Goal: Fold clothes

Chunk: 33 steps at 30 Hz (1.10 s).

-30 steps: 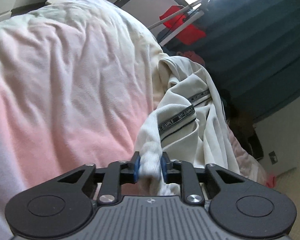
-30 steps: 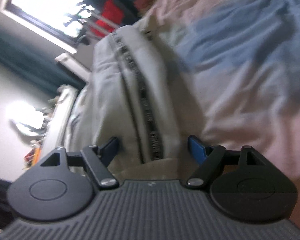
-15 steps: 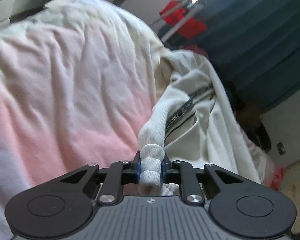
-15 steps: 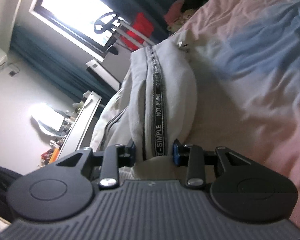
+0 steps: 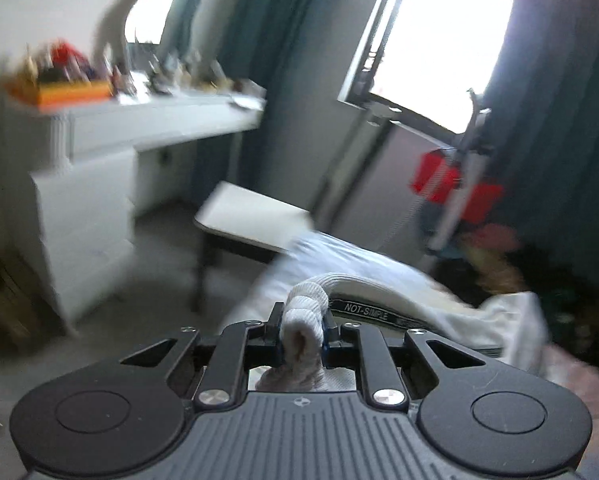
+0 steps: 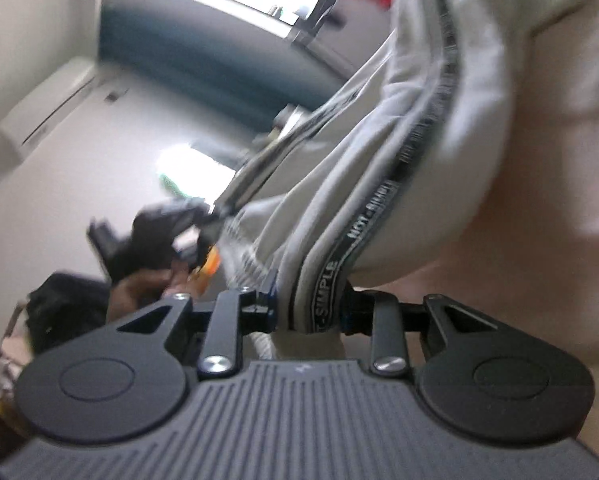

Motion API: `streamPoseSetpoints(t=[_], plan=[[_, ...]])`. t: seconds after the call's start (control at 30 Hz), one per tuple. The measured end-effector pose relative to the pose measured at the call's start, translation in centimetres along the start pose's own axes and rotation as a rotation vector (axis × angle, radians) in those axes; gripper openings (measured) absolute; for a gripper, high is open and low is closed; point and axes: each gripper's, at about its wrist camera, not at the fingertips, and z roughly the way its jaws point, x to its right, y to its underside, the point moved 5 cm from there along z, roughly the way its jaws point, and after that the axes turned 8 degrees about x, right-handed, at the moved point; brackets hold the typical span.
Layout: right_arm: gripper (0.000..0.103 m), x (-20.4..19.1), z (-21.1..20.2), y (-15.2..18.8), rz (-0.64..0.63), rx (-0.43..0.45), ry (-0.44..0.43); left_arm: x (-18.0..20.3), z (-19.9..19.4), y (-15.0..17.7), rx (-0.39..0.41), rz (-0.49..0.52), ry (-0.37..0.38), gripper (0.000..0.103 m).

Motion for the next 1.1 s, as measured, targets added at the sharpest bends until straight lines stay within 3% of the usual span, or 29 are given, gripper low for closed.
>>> streamPoseSetpoints(t=[0.13,0.27,0.33,0.4,0.47,0.53,0.57,0.67,0.83,1.0,1.1], plan=[[0.031,-1.5,6.0,3.1,-0.076,-0.104,0.026,-1.8,4.0,1.2,-0.059,0.056,-0.056,0.019],[0.035,-1.3,8.2,4.0,-0.165,-0.19,0.086,-3.3,6.0,3.2,-0.104,0.03,-0.063,0.026],[0.038,-1.4,8.2,3.8,-0.201,-0.218,0.097,-4.1,5.4,3.7,-0.111,-0.019,-0.046,0.048],[0.043,-1.9,7.6,3.2,-0.242,-0.241,0.093,-4.6,4.4,4.0,-0.111,-0.047,-0.033,0.063],[0.068,-2.9,6.5,2.5,-0.305,-0.257,0.079,-4.8,3.3,4.1,-0.104,-0.047,-0.031,0.069],[0.083,-4.2,4.9,1.7,-0.372,-0.234,0.066,-4.1,1.4,4.1,-0.087,-0.012,-0.047,0.069],[0.084,-4.9,4.0,1.4,-0.402,-0.228,0.061,-3.5,0.3,4.0,-0.07,0.007,-0.043,0.07],[0.084,-6.9,1.3,0.2,-0.495,-0.192,0.053,-0.4,-3.6,4.0,-0.02,0.052,0.021,0.077],[0.084,-8.5,-5.0,-3.7,-0.615,-0.029,0.09,6.1,-10.3,5.7,0.032,0.085,0.141,0.078],[0.084,-8.0,-11.2,-7.3,-0.735,0.14,0.201,13.2,-16.5,8.5,0.081,0.106,0.263,0.081],[0.084,-6.7,-14.2,-9.3,-0.776,0.204,0.261,17.0,-18.5,11.4,0.054,0.121,0.334,0.081]])
